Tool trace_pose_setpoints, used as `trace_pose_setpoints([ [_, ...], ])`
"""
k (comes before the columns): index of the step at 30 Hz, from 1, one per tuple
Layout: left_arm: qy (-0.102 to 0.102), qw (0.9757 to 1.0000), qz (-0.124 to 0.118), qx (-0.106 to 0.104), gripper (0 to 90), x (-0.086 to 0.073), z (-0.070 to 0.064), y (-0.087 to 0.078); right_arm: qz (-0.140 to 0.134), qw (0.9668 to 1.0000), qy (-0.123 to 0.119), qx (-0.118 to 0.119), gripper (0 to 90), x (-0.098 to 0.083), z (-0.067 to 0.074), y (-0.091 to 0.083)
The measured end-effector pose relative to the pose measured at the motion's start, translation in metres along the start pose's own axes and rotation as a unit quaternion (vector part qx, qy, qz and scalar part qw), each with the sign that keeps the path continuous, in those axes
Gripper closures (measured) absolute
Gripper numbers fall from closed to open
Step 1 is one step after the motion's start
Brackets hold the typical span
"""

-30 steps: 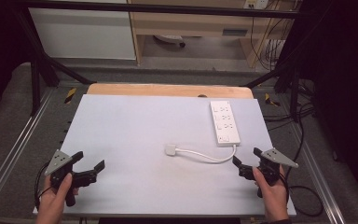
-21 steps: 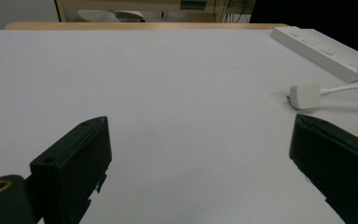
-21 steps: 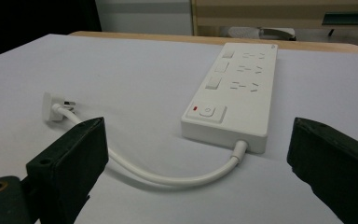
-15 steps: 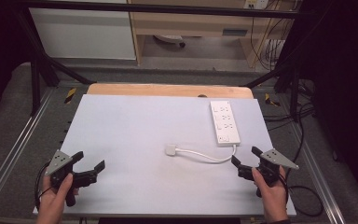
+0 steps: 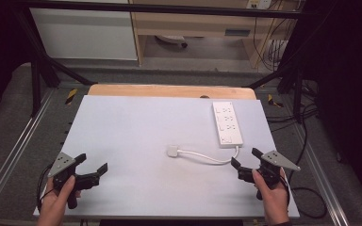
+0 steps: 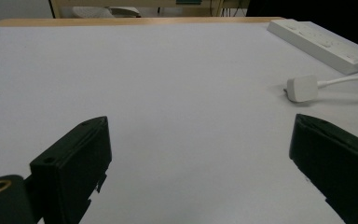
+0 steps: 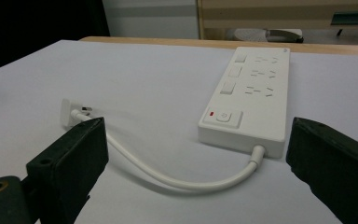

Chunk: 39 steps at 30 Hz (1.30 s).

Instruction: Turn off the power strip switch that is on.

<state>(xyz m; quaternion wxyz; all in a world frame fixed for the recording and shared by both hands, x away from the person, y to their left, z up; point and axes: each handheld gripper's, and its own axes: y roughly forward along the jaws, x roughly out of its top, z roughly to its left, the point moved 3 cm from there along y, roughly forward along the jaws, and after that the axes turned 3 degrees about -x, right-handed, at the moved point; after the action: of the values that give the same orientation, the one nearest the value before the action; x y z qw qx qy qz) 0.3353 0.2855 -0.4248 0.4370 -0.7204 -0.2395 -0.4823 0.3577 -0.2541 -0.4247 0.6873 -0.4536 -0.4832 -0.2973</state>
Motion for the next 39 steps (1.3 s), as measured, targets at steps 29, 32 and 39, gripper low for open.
trace_pose_setpoints([
  [29,-0.007,0.9999,0.010,0.002,5.8,-0.002,0.001,0.002,0.002,0.9996,-0.019,0.019,7.4,0.061,0.001,0.026],
  [32,-0.005,0.9999,0.012,0.000,5.8,-0.002,0.000,0.002,0.007,0.9997,-0.019,0.015,10.6,0.068,-0.002,0.029],
  [39,-0.012,0.9999,0.010,0.000,5.8,-0.002,0.001,0.002,0.007,0.9996,-0.027,0.006,27.8,0.085,-0.008,0.039],
])
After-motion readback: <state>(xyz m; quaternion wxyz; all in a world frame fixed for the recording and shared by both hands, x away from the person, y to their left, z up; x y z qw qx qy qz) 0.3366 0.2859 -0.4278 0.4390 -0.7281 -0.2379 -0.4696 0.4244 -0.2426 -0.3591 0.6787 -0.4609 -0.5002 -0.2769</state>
